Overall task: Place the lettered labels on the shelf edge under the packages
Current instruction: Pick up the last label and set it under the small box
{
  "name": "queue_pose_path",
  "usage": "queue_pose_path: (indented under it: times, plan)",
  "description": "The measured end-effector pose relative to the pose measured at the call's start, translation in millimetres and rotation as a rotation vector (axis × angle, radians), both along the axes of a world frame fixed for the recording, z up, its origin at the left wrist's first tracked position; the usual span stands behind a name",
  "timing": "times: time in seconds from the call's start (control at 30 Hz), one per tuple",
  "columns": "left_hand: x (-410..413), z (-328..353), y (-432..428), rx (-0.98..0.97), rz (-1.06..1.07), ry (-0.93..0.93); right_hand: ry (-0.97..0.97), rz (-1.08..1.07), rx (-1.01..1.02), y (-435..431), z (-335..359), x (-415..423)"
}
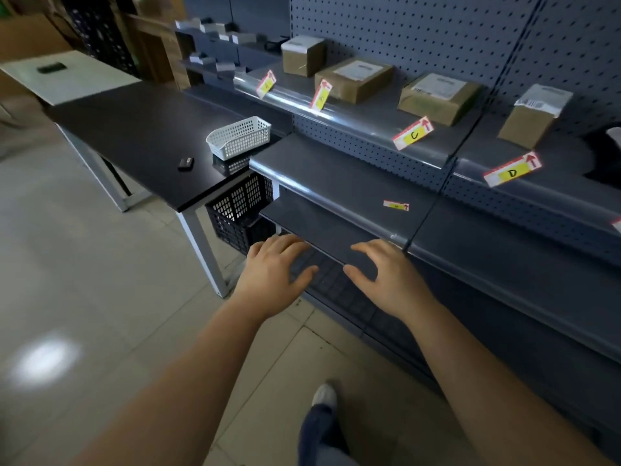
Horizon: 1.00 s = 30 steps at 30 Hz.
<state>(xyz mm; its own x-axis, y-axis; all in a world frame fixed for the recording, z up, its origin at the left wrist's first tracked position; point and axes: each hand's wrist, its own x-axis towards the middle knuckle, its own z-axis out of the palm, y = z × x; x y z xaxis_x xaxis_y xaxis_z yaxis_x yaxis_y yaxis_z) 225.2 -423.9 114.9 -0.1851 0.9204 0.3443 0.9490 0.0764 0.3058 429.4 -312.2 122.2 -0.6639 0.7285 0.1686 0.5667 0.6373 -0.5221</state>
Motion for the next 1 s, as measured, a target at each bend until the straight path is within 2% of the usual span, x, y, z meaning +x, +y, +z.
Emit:
queue_pose_path:
  times: [0.17,0.43,0.6,1.0]
  plan:
    - [-17,-25,54,-0.049,-0.057,-0.002,-0.006,-0.059,-0.060,42,-30,-10]
    - [-8,-56,200,-0.102,-0.236,-0.109,-0.008,-0.268,-0.135,147,-66,11]
    - [-4,-83,275,-0.135,-0.325,-0.095,-0.033,-0.318,-0.176,201,-89,13]
    - [-21,-139,377,-0.226,-0.439,-0.108,-0.150,-0.525,-0.204,267,-135,-3]
